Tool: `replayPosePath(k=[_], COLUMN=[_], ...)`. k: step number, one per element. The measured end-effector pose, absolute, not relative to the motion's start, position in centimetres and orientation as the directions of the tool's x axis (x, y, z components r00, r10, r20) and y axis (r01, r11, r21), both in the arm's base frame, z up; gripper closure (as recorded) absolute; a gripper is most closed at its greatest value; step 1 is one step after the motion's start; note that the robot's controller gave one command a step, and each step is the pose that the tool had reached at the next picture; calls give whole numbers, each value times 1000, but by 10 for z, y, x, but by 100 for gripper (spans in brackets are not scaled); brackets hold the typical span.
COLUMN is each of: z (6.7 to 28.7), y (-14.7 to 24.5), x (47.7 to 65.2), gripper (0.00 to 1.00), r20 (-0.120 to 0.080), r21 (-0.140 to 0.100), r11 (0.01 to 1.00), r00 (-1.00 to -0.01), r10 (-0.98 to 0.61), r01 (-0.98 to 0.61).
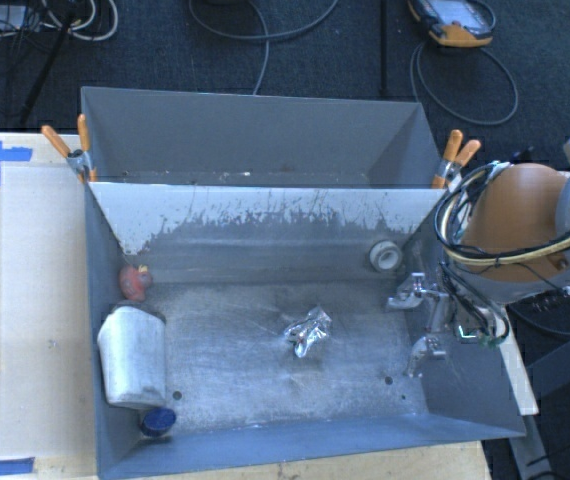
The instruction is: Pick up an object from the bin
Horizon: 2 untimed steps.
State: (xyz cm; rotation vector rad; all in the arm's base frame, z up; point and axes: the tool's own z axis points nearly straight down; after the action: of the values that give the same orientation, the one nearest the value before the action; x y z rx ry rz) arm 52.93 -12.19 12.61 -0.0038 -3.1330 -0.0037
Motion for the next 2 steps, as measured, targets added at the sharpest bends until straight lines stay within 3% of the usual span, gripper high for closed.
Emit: replayPosePath(k=[1,2], z=[78,79], y=[-35,-35], x=[544,545], gripper=[0,100], r20=[-1,-6], r21=[1,0], r11=[945,944], r00=[-945,-944], r10=[-327,-330], r01=[-327,-330])
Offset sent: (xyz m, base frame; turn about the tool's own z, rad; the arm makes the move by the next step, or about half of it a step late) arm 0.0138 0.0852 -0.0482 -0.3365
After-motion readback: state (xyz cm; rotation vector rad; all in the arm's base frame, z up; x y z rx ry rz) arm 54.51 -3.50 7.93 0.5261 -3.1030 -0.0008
